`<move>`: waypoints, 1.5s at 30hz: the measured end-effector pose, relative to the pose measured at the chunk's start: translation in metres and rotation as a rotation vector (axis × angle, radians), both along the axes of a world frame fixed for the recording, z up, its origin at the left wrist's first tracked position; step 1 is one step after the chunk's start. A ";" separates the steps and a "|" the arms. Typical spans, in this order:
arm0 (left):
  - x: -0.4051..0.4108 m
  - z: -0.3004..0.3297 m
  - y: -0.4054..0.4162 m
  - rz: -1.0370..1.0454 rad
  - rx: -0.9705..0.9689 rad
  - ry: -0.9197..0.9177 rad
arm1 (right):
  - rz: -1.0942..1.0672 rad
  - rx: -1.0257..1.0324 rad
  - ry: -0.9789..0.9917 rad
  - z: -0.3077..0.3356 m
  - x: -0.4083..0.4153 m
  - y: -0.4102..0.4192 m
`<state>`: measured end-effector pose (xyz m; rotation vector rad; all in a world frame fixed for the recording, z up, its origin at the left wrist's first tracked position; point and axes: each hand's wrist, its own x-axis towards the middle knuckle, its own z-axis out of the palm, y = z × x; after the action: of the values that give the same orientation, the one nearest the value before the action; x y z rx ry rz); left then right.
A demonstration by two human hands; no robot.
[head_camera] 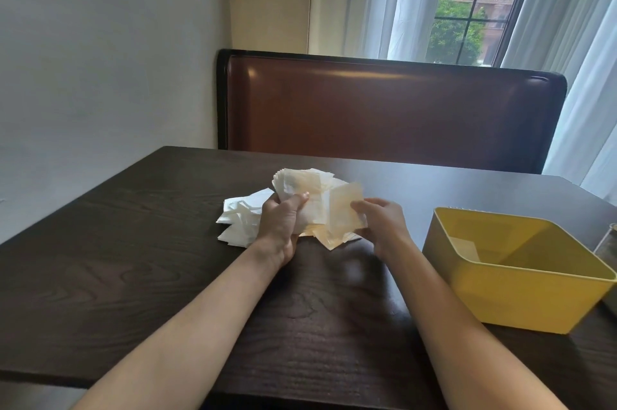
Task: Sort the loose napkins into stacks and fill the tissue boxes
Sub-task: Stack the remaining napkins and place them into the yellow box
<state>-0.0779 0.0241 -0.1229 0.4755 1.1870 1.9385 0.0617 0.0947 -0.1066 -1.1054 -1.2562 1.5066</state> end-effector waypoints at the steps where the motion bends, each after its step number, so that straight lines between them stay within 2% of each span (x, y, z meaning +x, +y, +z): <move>1: 0.000 0.000 0.000 0.008 -0.008 0.001 | -0.006 -0.003 0.055 0.002 0.001 0.000; 6: 0.001 0.002 -0.003 -0.076 -0.052 -0.073 | 0.076 0.019 0.436 0.017 0.005 -0.003; 9: 0.005 0.008 -0.009 -0.231 0.015 -0.144 | 0.215 0.003 0.553 0.017 0.003 -0.008; 10: 0.007 0.010 -0.009 -0.277 0.050 -0.142 | 0.249 0.006 0.529 0.015 0.000 -0.010; 15: 0.011 0.009 -0.006 -0.333 0.084 -0.113 | 0.303 0.162 0.131 0.003 -0.010 -0.014; 22: 0.013 0.002 -0.005 -0.270 0.028 0.031 | 0.373 0.173 0.119 0.001 -0.009 -0.014; 26: 0.008 -0.001 -0.001 -0.190 0.023 0.051 | 0.276 0.220 0.041 0.002 -0.009 -0.014; 31: 0.010 -0.001 -0.004 -0.252 0.068 0.087 | 0.230 0.228 -0.004 -0.001 -0.008 -0.013; 37: 0.010 0.003 -0.008 -0.365 0.101 0.038 | 0.313 0.097 0.328 0.006 -0.005 -0.011; 39: 0.011 0.003 -0.008 -0.374 0.107 0.026 | 0.281 0.100 0.263 0.005 -0.005 -0.010; 42: 0.010 0.001 -0.006 -0.375 0.089 0.041 | 0.208 0.193 -0.033 -0.002 -0.008 -0.010; 45: 0.011 -0.001 -0.004 -0.299 0.023 0.055 | 0.188 0.189 -0.045 -0.006 -0.008 -0.006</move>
<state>-0.0665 0.0197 -0.1238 0.6819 1.0613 1.6926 0.0537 0.0886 -0.1131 -0.9224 -1.5352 1.4708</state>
